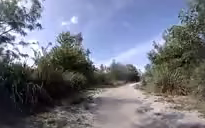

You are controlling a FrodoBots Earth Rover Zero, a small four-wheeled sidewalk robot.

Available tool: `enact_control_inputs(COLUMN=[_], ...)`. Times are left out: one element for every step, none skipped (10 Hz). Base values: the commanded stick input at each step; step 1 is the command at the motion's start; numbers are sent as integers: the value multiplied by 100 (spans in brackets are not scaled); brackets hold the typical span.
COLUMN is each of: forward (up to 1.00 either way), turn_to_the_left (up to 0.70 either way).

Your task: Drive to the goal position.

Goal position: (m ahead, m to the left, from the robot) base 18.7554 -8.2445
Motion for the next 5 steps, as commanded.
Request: enact_control_inputs(forward=[70, 70, 70, 70, 70], turn_to_the_left=[-21, -9, 0, 0, 0])
